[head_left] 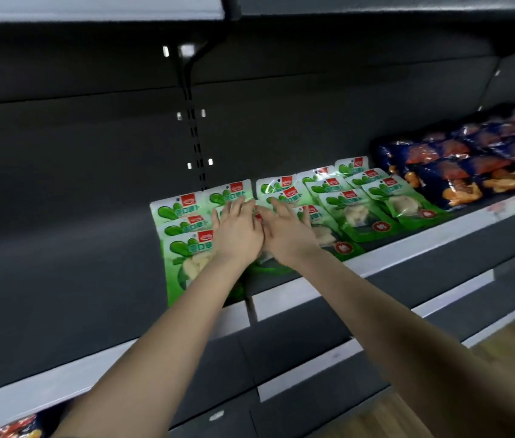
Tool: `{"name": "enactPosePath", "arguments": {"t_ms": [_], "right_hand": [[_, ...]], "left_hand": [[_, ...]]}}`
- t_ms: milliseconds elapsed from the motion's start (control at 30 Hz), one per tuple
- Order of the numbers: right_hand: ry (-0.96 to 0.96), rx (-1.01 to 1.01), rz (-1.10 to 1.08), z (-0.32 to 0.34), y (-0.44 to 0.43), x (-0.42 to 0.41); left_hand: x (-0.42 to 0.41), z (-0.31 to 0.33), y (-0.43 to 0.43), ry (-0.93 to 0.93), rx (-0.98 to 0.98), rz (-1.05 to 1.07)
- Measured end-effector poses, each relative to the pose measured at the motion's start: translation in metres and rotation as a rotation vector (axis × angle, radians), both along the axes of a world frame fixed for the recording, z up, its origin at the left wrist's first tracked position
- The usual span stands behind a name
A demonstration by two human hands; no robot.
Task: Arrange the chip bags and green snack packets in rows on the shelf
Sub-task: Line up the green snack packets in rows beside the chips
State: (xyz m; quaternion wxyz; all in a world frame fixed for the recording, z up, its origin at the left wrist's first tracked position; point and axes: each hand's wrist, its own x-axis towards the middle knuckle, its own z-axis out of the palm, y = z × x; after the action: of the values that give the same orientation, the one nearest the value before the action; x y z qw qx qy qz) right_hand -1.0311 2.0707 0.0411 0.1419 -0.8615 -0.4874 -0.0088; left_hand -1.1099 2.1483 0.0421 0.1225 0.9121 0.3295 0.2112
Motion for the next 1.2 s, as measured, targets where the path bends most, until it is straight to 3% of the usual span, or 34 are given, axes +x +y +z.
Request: {"name": "enactPosePath", "arguments": {"t_ms": [200,700,767,867,1000,1200], "right_hand": [[0.115,-0.183,-0.158,-0.03,-0.039,0.046],[0.089,-0.197,-0.041,-0.042,-0.038,0.055],[0.164,-0.177,-0.027,-0.039,-0.038,0.056],[0.378,0.029,-0.025,-0.03,-0.043,0.065],[0.211,0.141,-0.001,-0.029,-0.052,0.086],[0.102,0.009,-0.035,-0.029,-0.056,0.149]], "left_hand": [[0.027,-0.038,-0.028,0.312,-0.027,-0.059],[0.031,-0.052,-0.024,0.304,-0.005,-0.078],[0.03,-0.048,-0.025,0.319,-0.029,-0.081],[0.033,-0.038,-0.026,0.31,-0.022,-0.055],[0.053,-0.021,-0.031,0.275,0.029,-0.022],[0.107,-0.014,-0.051,0.251,0.044,-0.06]]}}
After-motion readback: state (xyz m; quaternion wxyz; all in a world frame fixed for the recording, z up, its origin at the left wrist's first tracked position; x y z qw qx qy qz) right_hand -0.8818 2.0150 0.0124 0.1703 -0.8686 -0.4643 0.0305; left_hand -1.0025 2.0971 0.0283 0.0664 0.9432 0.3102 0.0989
